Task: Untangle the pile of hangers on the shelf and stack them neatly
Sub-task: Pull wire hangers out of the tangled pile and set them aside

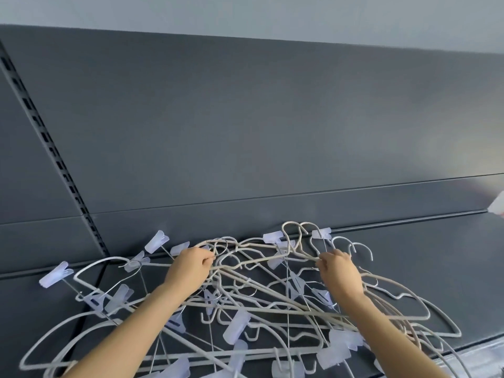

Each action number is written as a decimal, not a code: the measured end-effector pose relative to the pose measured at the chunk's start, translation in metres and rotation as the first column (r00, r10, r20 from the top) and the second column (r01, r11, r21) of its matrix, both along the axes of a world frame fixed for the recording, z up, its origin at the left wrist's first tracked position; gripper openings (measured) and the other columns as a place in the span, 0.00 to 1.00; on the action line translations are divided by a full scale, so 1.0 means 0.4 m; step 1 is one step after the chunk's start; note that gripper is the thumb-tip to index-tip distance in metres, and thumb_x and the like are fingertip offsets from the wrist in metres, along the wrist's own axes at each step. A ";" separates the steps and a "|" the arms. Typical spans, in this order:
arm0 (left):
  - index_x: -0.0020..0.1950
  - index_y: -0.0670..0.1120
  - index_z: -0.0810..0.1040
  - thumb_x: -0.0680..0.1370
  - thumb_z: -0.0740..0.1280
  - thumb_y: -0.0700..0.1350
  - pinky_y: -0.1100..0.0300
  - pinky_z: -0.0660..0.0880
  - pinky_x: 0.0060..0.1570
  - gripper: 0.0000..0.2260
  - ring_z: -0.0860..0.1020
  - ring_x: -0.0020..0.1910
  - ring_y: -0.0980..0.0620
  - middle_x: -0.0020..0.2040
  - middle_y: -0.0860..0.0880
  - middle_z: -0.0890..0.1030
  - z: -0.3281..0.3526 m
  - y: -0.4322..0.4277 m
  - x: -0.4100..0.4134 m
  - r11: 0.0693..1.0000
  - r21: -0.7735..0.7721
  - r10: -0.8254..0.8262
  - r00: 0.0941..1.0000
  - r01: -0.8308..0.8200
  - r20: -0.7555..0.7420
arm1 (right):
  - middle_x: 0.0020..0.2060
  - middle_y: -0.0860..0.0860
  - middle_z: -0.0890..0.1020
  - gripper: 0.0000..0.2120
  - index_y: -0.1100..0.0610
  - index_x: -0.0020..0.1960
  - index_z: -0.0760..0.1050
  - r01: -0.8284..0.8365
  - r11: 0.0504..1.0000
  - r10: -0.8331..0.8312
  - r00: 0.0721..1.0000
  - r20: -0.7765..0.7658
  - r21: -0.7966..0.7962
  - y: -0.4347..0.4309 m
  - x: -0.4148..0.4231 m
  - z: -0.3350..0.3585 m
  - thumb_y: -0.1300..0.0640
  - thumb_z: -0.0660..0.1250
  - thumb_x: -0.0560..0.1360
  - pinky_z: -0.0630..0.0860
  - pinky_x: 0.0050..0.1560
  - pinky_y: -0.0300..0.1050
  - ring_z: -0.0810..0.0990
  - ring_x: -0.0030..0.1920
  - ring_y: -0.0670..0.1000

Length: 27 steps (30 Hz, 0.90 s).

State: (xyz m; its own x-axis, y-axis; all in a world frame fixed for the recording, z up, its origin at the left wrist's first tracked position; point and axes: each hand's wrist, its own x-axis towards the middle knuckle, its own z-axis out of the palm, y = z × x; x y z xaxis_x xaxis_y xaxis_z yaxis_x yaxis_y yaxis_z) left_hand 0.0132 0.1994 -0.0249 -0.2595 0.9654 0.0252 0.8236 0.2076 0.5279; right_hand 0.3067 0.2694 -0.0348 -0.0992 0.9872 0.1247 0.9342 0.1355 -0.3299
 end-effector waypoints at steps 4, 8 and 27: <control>0.33 0.43 0.72 0.77 0.58 0.38 0.62 0.60 0.39 0.12 0.61 0.35 0.51 0.33 0.51 0.74 -0.009 -0.001 -0.017 1.000 0.005 -0.017 1.000 0.017 0.026 | 0.48 0.52 0.80 0.10 0.56 0.49 0.78 -0.008 1.000 0.010 0.988 0.156 -0.010 0.007 -0.006 -0.001 0.60 0.59 0.76 0.67 0.44 0.44 0.75 0.50 0.54; 0.35 0.48 0.74 0.76 0.59 0.38 0.62 0.62 0.30 0.12 0.69 0.41 0.48 0.36 0.51 0.78 -0.001 -0.006 -0.035 1.000 0.017 0.006 0.999 -0.006 0.042 | 0.44 0.53 0.81 0.10 0.57 0.47 0.78 0.023 0.999 -0.023 1.000 0.003 0.047 0.005 0.010 0.056 0.57 0.58 0.78 0.64 0.33 0.43 0.77 0.42 0.56; 0.47 0.42 0.77 0.78 0.59 0.44 0.57 0.67 0.41 0.09 0.74 0.50 0.47 0.48 0.45 0.77 0.221 0.120 0.191 0.952 0.286 -0.075 0.991 0.105 -0.114 | 0.32 0.55 0.81 0.07 0.53 0.48 0.82 0.181 0.980 -0.144 0.928 -0.342 0.079 -0.040 0.142 0.209 0.59 0.65 0.74 0.71 0.39 0.47 0.77 0.38 0.59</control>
State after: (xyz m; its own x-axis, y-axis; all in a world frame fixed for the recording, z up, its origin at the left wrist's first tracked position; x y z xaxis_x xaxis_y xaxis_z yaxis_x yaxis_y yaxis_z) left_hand 0.0896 0.2475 0.0636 -0.1538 0.9315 0.3297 0.8835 -0.0198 0.4680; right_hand 0.3633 0.2534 0.0488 0.1274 0.9651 0.2290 0.7850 0.0430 -0.6181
